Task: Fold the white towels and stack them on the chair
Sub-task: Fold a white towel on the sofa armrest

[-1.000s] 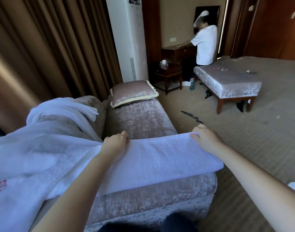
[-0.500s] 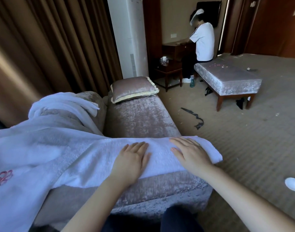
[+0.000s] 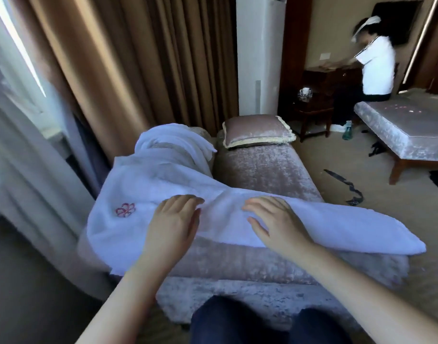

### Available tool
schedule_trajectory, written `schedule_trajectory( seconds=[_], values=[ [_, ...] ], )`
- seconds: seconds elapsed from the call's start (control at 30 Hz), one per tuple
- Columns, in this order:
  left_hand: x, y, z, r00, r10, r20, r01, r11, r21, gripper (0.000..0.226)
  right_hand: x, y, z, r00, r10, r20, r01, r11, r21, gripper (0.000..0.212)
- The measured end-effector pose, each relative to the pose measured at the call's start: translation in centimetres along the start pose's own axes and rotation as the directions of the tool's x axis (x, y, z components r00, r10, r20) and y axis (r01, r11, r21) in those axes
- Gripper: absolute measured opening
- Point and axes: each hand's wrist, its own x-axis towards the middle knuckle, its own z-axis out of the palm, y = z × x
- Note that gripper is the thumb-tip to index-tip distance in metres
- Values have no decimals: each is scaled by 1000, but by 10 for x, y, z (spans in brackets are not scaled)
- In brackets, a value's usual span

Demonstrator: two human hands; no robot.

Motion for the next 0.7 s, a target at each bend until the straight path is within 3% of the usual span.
schedule_trajectory(
  seconds=[0.17,0.27,0.4,0.5,0.6,0.7],
  values=[
    [-69,-102,-55,965,-262,-1,254,931,262,36,42,-69,54,962,-268,-55,272,959,77,20],
    [-108,-136,-65,929,-367,55,329,884,332,37,48,-92,81,918,-396,-11,396,916,61,18],
    [-128,-151,-59,920,-377,110,341,906,251,56,47,-102,100,892,-450,38,450,893,8,26],
    [-129,-153,-58,919,-391,50,380,913,150,65,46,-105,101,856,-513,67,515,857,-8,31],
    [-128,-158,-60,913,-408,-7,407,909,92,61,49,-108,100,852,-514,97,519,854,-40,41],
    [-121,-166,-60,917,-396,-43,399,913,91,45,59,-112,98,870,-492,16,492,869,-39,41]
  ],
)
